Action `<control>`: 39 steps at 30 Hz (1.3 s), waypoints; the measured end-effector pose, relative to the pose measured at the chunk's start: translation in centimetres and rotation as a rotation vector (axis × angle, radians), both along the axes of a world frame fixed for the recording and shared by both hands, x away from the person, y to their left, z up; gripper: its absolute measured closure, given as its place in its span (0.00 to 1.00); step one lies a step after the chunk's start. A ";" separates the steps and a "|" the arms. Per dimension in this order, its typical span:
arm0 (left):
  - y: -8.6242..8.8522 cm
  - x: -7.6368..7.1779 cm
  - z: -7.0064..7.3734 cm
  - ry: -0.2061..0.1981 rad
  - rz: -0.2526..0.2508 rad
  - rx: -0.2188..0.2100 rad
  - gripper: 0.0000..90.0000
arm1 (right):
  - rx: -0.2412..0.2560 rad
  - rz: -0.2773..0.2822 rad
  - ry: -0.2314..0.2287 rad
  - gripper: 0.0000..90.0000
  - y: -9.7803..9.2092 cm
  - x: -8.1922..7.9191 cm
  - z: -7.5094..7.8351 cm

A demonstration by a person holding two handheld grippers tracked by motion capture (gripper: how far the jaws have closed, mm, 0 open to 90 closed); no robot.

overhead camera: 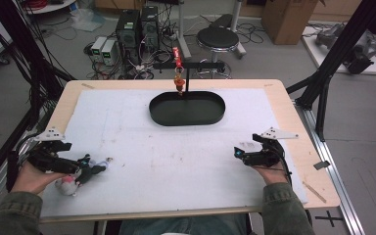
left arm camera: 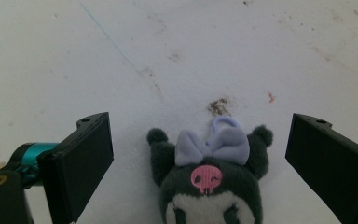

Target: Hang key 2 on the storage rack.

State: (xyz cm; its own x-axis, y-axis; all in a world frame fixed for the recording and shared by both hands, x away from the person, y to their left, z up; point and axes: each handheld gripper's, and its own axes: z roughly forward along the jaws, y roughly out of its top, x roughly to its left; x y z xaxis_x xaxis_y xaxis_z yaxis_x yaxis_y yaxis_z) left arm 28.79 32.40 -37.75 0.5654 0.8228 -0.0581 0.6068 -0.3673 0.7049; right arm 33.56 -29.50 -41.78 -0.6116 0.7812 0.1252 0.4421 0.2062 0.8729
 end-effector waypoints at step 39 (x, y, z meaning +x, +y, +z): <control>3.0 -4.6 -5.2 0.167 0.021 -0.025 0.45 | -0.030 -0.014 0.014 0.01 0.0 0.1 -0.2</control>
